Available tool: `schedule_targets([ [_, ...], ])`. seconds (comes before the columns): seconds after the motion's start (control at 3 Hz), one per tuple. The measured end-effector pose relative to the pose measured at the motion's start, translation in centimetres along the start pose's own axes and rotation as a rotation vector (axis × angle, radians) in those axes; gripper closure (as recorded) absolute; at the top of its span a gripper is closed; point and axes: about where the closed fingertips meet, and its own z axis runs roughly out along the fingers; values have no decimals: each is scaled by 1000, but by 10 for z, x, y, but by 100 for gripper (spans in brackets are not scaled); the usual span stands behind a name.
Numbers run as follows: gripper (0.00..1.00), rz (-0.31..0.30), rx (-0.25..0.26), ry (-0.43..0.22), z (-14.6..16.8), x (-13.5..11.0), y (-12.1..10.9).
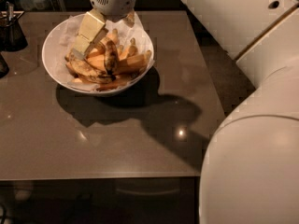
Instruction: Pick banana from white bowl
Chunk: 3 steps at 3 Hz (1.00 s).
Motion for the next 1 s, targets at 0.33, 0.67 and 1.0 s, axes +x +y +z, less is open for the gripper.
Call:
schedule_targets([
  [0.33,2,20,-12,4,7,-2,-3],
  [0.67,21,36,-20,4,11,-2,-7],
  [1.0,38,48,-21,2,12,-2,-11],
])
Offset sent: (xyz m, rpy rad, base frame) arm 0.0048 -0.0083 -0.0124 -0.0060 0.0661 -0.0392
